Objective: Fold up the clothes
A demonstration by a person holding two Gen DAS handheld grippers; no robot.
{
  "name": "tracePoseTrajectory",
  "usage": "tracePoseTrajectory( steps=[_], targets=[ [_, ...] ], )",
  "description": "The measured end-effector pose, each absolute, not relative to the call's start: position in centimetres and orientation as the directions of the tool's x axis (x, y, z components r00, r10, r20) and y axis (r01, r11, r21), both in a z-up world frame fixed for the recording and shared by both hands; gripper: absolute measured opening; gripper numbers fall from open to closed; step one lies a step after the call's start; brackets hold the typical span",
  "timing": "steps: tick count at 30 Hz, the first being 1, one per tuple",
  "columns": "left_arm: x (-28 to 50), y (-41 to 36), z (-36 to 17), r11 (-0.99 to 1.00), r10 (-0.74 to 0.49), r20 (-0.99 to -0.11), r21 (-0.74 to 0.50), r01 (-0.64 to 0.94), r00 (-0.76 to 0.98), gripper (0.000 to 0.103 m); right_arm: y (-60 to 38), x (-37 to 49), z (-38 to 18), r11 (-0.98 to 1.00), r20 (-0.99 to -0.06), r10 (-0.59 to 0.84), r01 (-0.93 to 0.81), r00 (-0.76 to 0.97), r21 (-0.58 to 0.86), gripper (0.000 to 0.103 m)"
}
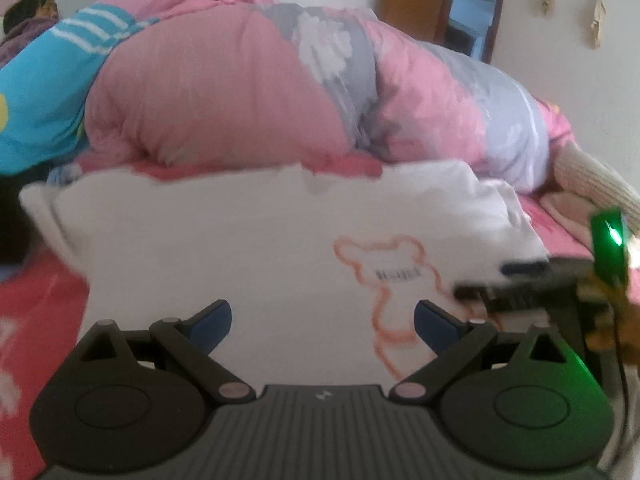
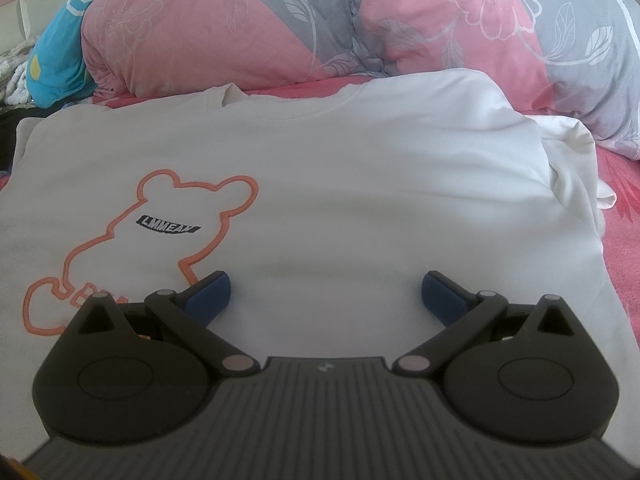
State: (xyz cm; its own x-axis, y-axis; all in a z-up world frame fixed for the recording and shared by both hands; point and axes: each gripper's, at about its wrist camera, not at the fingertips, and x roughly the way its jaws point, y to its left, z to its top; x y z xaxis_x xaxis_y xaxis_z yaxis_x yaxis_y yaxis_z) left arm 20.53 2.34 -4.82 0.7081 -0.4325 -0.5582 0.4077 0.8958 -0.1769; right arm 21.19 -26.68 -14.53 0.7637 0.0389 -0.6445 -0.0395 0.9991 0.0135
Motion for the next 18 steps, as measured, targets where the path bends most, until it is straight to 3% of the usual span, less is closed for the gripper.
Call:
tracePoseTrajectory(
  steps=[9,18],
  targets=[
    [25.3,3.9,-8.8,0.922,-0.387,-0.599,-0.252,0.294,0.701,0.095,-26.7,21.0,-14.6,0.999,-0.642,0.039,-0.037,0.766,0.018,0.102],
    [25.3,4.6,-9.1,0.923,-0.382,-0.586,-0.274,0.269,0.714,0.095,-26.5,21.4,-13.6,1.000,-0.670,0.016,-0.016,0.742,0.007,0.102]
  ],
)
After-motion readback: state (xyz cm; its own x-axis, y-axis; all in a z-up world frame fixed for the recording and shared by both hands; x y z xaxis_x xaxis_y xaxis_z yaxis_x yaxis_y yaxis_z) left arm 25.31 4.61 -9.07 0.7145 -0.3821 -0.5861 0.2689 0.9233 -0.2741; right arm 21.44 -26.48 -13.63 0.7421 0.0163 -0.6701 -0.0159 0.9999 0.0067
